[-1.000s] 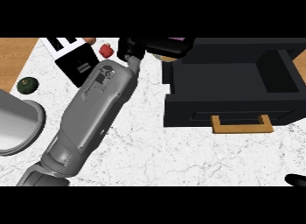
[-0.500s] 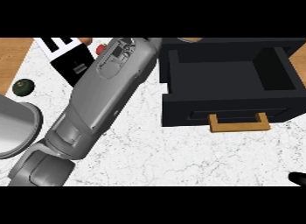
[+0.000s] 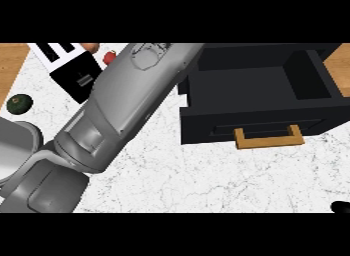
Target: Pick up the can, place it into the drawer and close the drawer
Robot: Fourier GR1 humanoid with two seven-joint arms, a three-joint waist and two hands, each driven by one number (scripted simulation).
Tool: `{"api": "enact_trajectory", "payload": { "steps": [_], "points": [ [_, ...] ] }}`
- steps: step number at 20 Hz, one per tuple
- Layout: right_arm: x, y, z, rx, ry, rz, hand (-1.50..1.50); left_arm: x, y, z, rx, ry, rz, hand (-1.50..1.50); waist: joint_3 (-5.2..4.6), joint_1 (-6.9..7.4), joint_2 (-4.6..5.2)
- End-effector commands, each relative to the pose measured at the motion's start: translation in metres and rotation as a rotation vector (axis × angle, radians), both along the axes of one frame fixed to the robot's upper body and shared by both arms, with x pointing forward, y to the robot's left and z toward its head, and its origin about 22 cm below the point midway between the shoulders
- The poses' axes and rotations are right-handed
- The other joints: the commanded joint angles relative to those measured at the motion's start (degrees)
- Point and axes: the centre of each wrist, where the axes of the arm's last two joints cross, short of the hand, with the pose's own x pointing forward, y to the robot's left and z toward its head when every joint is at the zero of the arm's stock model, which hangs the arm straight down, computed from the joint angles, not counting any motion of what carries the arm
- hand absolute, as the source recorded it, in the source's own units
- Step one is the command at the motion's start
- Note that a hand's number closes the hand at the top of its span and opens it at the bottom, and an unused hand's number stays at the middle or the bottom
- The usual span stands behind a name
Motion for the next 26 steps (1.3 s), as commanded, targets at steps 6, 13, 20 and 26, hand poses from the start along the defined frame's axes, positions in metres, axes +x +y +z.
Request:
{"api": "enact_trajectory", "payload": {
  "steps": [6, 13, 20, 26],
  "points": [
    [0.015, 0.007, 0.009, -0.014, -0.008, 0.026, -1.5, 0.009, 0.0, -0.011, 0.05, -0.013, 0.084, 1.5, 0.03, -0.86, 0.53],
    [0.018, 0.01, 0.015, -0.019, -0.006, 0.057, -1.5, 0.009, -0.002, -0.013, 0.036, -0.037, 0.189, -1.5, 0.09, -2.92, 0.84],
    [0.027, 0.006, 0.025, -0.171, -0.065, 0.061, -1.5, 0.009, -0.005, -0.002, -0.012, -0.053, 0.215, -1.5, 0.08, -2.61, 1.12],
    [0.045, 0.022, 0.031, -0.403, -0.105, 0.068, -1.5, 0.009, -0.003, -0.009, -0.051, -0.032, 0.209, -1.5, 0.04, -2.13, 1.24]
  ]
}}
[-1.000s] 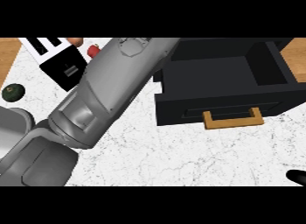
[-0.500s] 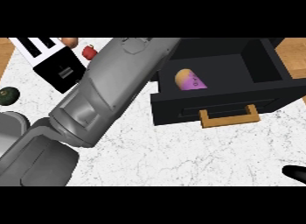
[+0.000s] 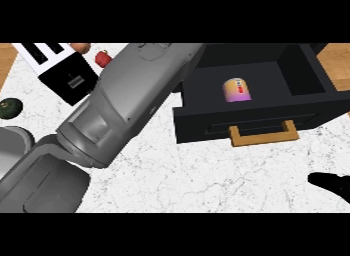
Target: Pick up the can, place it into the drawer and close the drawer
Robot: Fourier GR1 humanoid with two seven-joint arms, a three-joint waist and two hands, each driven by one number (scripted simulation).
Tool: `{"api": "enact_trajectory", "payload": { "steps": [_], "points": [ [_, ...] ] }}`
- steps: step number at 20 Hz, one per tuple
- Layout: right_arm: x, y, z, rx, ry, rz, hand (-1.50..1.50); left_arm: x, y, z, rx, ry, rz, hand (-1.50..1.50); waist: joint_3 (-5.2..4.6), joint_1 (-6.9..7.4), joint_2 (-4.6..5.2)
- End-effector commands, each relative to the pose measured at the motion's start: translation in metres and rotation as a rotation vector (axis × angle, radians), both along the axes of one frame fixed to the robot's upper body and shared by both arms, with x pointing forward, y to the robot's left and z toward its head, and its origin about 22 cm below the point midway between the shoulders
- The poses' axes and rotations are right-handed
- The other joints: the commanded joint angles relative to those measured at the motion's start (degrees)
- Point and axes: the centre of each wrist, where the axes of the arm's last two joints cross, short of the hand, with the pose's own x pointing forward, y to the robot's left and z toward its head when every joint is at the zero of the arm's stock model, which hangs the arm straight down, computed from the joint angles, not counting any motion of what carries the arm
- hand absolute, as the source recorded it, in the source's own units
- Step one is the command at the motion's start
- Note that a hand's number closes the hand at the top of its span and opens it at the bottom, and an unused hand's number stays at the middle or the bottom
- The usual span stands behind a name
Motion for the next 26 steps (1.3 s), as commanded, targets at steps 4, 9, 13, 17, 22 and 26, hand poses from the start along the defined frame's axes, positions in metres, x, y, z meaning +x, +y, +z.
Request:
{"api": "enact_trajectory", "payload": {
  "steps": [4, 9, 13, 17, 22, 26],
  "points": [
    [0.022, 0.009, -0.001, -0.275, -0.022, -0.043, -1.5, 0.0, -0.001, 0.01, -0.066, -0.005, -0.023, -1.5, -0.07, 2.01, 0.08],
    [0.046, 0.029, -0.01, -0.419, -0.038, -0.061, -1.5, -0.002, -0.005, 0.016, -0.083, -0.02, -0.011, -1.5, -0.06, 2.81, -0.44],
    [0.074, 0.051, -0.043, -0.53, -0.026, -0.077, -1.5, -0.001, -0.004, 0.01, -0.033, -0.04, -0.015, -1.5, -0.06, 4.75, -0.5],
    [0.102, 0.047, -0.052, -0.625, 0.026, -0.09, -1.5, -0.004, -0.01, 0.024, -0.031, -0.024, -0.014, -1.5, -0.09, 5.29, -0.95],
    [0.127, 0.064, -0.086, -0.762, 0.024, -0.104, -1.5, 0.006, 0.01, 0.009, -0.053, -0.023, -0.026, -1.5, -0.1, 5.68, -0.71],
    [0.143, 0.094, -0.115, -0.784, 0.003, -0.112, -1.5, 0.009, 0.016, 0.017, -0.05, -0.029, -0.006, -1.5, -0.09, 6.04, -0.79]
  ]
}}
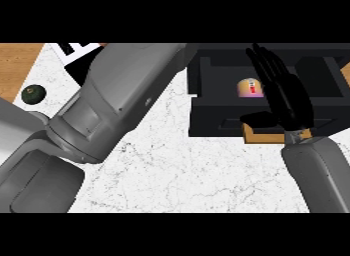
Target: Pick up the can, place it into the drawer and close the drawer
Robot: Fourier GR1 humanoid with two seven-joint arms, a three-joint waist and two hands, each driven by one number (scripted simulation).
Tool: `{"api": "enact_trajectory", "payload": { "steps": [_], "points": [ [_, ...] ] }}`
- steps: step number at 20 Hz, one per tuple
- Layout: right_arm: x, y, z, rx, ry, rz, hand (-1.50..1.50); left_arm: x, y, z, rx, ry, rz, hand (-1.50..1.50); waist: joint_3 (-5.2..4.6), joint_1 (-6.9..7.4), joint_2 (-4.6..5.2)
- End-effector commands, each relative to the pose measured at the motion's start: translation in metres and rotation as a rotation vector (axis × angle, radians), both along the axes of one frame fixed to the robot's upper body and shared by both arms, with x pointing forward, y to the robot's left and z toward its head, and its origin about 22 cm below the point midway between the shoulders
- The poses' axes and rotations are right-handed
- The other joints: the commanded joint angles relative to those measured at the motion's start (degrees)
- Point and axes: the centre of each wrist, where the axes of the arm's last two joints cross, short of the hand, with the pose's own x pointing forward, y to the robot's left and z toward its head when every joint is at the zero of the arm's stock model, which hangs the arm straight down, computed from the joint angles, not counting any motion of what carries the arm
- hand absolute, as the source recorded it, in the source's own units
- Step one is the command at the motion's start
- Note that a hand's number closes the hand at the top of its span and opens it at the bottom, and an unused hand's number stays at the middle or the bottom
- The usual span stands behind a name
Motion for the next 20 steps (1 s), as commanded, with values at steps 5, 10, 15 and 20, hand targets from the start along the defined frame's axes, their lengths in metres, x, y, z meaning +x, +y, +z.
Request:
{"api": "enact_trajectory", "payload": {
  "steps": [5, 10, 15, 20],
  "points": [
    [0.052, -0.001, -0.02, -0.067, -0.038, -0.053, -1.5, 0.01, 0.03, 0.002, 0.0, 0.002, 0.012, -1.5, -0.02, 1.44, -0.36],
    [0.076, 0.015, -0.03, -0.087, -0.105, -0.159, -1.5, 0.011, 0.041, 0.004, -0.02, -0.012, 0.024, -1.5, -0.02, 3.21, -0.21],
    [0.09, 0.01, -0.035, -0.08, -0.159, -0.19, -1.5, 0.01, 0.053, 0.007, -0.004, 0.002, 0.032, -1.5, -0.01, 3.97, -0.45],
    [0.105, 0.024, -0.026, -0.085, -0.197, -0.215, -1.5, 0.011, 0.07, -0.01, 0.016, 0.021, 0.022, -1.5, -0.01, 5.27, -0.18]
  ]
}}
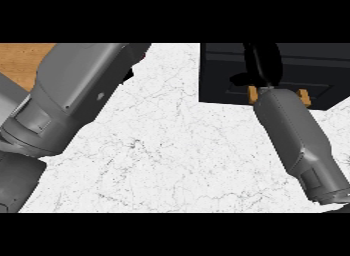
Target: Pick up the can, place it into the drawer and close the drawer
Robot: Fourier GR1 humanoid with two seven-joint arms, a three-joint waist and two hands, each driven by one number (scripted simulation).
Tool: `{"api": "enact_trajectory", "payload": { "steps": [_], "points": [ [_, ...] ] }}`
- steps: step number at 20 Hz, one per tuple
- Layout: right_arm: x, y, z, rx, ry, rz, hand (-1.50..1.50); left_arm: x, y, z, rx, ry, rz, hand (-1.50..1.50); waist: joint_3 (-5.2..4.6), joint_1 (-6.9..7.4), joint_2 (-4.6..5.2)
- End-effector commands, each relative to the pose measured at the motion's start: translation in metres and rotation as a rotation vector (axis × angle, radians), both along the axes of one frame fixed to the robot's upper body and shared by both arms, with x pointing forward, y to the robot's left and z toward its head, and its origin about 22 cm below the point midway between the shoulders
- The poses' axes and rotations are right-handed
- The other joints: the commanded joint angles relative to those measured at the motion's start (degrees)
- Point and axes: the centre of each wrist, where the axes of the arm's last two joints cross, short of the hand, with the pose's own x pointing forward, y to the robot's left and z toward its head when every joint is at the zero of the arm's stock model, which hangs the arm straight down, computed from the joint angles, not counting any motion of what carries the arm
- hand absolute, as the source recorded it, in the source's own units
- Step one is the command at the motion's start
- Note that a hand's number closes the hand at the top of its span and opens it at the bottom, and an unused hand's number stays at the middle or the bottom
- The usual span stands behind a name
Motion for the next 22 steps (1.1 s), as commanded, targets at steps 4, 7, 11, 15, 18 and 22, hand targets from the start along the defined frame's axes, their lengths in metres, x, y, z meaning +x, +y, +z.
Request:
{"api": "enact_trajectory", "payload": {
  "steps": [4, 7, 11, 15, 18, 22],
  "points": [
    [0.017, 0.009, 0.008, -0.012, -0.064, -0.025, -1.5, -0.002, 0.022, -0.007, -0.007, 0.019, -0.004, -1.5, 0.06, 1.1, 0.59],
    [0.032, 0.008, 0.053, -0.009, -0.077, -0.026, -1.5, -0.001, 0.037, -0.007, 0.003, 0.014, -0.011, -1.5, 0.02, 1.25, 0.6],
    [0.035, 0.003, 0.057, 0.014, -0.077, -0.006, -1.5, -0.007, 0.042, -0.022, 0.011, 0.017, -0.024, -1.5, 0.04, 2.41, 0.32],
    [0.038, 0.02, 0.069, 0.103, -0.09, 0.023, -1.5, -0.009, 0.052, -0.008, 0.016, 0.015, -0.002, -1.5, 0.11, 2.18, 0.41],
    [0.039, 0.025, 0.077, 0.171, -0.095, 0.071, -1.5, -0.012, 0.059, -0.016, -0.009, 0.02, -0.027, -1.5, 0.11, 2.67, 0.21],
    [0.04, 0.017, 0.073, 0.168, -0.089, 0.093, -1.5, -0.019, 0.062, -0.009, -0.012, 0.019, -0.024, -1.5, 0.12, 2.64, 0.02]
  ]
}}
